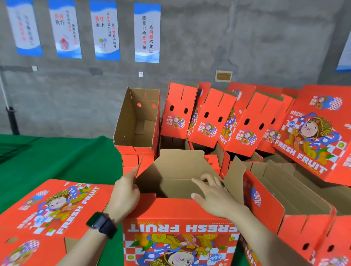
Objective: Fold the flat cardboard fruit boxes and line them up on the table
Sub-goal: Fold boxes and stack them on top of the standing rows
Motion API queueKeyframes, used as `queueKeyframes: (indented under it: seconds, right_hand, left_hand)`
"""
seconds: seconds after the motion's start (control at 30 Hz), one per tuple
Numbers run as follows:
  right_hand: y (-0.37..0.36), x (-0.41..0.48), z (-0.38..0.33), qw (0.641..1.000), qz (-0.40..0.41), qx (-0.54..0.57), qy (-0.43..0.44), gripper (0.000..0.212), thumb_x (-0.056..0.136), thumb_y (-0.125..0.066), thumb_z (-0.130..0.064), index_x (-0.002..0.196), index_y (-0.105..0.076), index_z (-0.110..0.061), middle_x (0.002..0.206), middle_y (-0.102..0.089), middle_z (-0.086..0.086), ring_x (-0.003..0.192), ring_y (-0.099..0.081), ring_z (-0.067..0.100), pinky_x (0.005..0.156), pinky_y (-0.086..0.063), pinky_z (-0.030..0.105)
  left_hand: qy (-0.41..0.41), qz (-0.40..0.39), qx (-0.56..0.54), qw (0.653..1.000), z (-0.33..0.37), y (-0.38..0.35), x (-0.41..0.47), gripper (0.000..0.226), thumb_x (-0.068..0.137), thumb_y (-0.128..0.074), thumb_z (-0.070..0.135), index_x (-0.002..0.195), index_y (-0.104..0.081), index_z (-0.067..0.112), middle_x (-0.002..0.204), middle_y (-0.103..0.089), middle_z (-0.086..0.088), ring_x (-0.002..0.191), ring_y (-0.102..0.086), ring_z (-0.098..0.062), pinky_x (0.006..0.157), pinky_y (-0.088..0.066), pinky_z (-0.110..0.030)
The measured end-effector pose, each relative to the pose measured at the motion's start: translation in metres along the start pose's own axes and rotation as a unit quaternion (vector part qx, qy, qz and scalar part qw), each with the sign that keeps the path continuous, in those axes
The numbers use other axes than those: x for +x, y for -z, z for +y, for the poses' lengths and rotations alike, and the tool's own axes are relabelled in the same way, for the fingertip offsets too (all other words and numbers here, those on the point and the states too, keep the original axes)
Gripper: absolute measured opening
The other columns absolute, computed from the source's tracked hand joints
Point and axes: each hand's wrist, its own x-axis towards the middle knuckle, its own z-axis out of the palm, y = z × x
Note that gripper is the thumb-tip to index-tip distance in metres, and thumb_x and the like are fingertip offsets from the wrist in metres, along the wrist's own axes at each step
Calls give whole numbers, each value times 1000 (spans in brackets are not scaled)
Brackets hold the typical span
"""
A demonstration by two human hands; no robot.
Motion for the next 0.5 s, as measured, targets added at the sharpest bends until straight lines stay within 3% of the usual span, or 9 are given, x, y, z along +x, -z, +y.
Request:
queueKeyframes:
  seconds: [0.07,0.17,0.27,0.33,0.37,0.4,0.43,0.5]
  right_hand:
    - [-2,1,2,999,24,23,-4,60,98,-37,-50,150,-21,-27,143,-22,-4,138,-17,18,111,-28,42]
    - [-5,1,3,998,51,47,-14,66,95,-43,-51,151,-18,-25,145,-21,-3,139,-16,20,112,-28,42]
    - [-5,2,5,996,71,56,-26,74,92,-48,-53,152,-16,-24,147,-22,-2,140,-17,21,113,-27,43]
    - [-6,2,5,995,79,49,-25,75,91,-49,-55,152,-17,-25,146,-23,-1,139,-19,21,113,-27,43]
    - [-6,2,6,995,84,47,-22,75,90,-50,-55,151,-18,-25,146,-24,-1,138,-20,21,113,-28,42]
    - [-7,1,6,995,89,46,-19,74,90,-50,-55,151,-19,-26,146,-25,-1,138,-21,21,112,-29,42]
    - [-7,0,7,995,91,43,-17,74,90,-51,-55,150,-20,-26,147,-26,-1,138,-22,20,112,-30,40]
    - [-6,-2,7,994,105,29,-7,69,90,-54,-50,149,-27,-24,146,-30,-1,138,-26,19,112,-30,38]
  left_hand:
    - [-21,-10,0,1000,-3,-1,0,46,81,-46,-12,125,-55,-2,119,-62,-20,114,-54,-37,86,-39,-30]
    - [-83,-66,12,994,-6,-6,-3,44,90,-57,8,134,-51,11,140,-49,-4,130,-44,-21,108,-29,-27]
    - [-129,-151,86,976,-9,-7,-1,35,92,-51,47,113,-66,22,122,-57,11,112,-52,-11,98,-41,-31]
    - [-134,-164,147,966,-6,-6,7,38,94,-43,51,95,-69,22,107,-61,7,100,-55,-16,89,-44,-33]
    - [-131,-155,173,964,-4,-6,13,32,94,-46,47,96,-69,24,108,-58,4,103,-53,-19,90,-42,-34]
    - [-128,-148,206,959,-2,-7,19,24,91,-53,43,104,-67,29,115,-51,2,113,-47,-21,97,-38,-36]
    - [-128,-150,238,951,-1,-9,24,30,87,-59,42,115,-62,36,127,-41,-1,125,-37,-24,106,-30,-41]
    - [-129,-207,247,938,-3,-12,37,66,79,-68,37,138,-39,47,151,-10,-2,142,-11,-28,114,-12,-49]
